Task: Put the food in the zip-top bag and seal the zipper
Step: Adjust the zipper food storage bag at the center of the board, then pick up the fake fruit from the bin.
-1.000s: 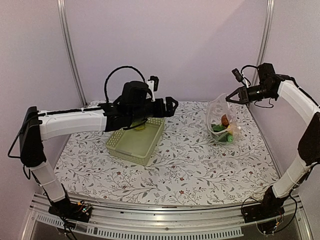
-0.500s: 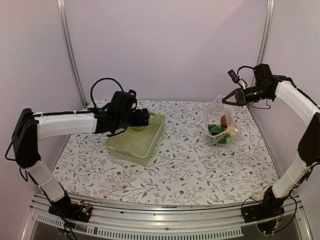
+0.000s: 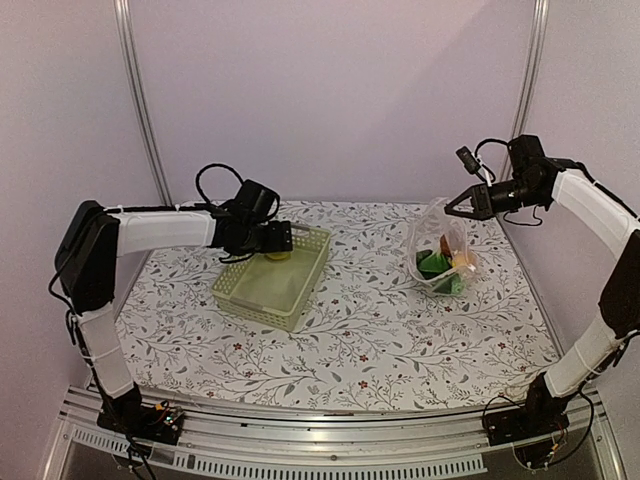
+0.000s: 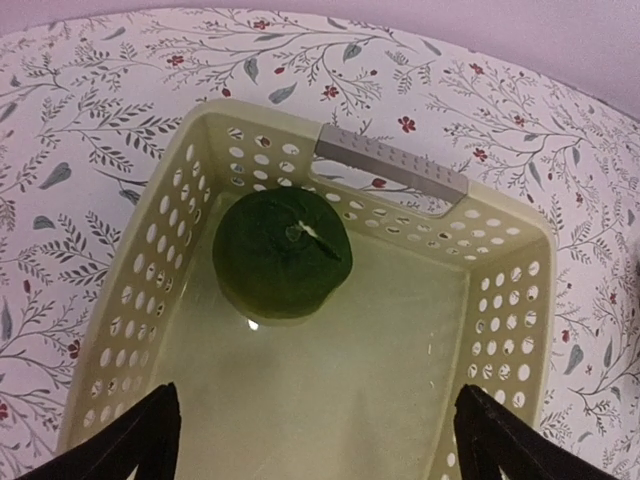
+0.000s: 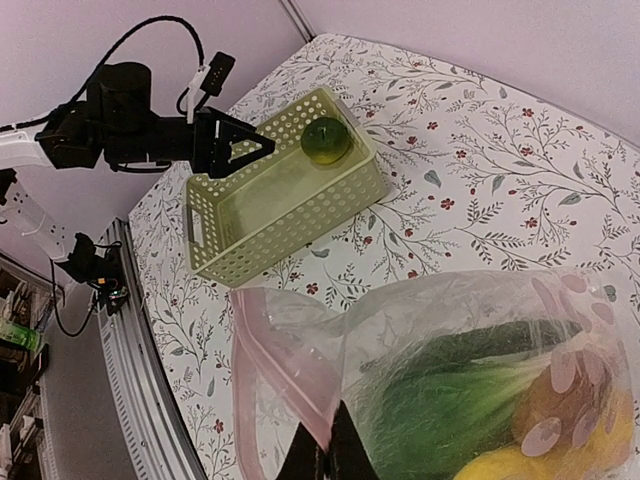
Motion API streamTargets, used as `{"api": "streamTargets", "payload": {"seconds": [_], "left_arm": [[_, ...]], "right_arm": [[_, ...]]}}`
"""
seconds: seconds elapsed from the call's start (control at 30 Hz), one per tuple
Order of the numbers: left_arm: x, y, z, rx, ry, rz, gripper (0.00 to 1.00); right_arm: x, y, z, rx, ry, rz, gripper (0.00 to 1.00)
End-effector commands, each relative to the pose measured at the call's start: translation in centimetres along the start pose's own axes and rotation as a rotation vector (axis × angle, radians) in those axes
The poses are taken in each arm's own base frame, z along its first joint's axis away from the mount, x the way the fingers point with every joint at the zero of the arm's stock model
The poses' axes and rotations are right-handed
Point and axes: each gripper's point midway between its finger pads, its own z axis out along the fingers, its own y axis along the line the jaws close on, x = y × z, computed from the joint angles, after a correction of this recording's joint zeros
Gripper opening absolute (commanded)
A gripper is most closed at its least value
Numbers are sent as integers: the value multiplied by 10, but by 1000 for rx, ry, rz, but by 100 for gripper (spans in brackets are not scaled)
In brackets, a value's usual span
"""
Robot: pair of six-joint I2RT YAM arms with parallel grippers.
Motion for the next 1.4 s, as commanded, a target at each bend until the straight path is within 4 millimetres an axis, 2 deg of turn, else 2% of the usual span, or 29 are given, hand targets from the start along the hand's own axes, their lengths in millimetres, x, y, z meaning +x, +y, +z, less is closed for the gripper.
{"api": "streamTargets", "payload": {"seconds": [0.0,0.3,0.67,0.9,1.37], "left_arm": [[-2,17,17,-73,45,-10,96],[1,20,59,-120,112,59,96],[6,26,95,-207,156,127,94],[6,28,106,-232,156,142,90],[11,24,112,-208,168,161,70]], "right_arm": [[-2,6,-4,9,-16,-35,0],[1,7,-4,5,-16,-33,0],[4,7,-1,-6,-12,-25,0],[6,6,1,-6,-4,-17,0],[9,4,4,-7,5,-7,0]]}}
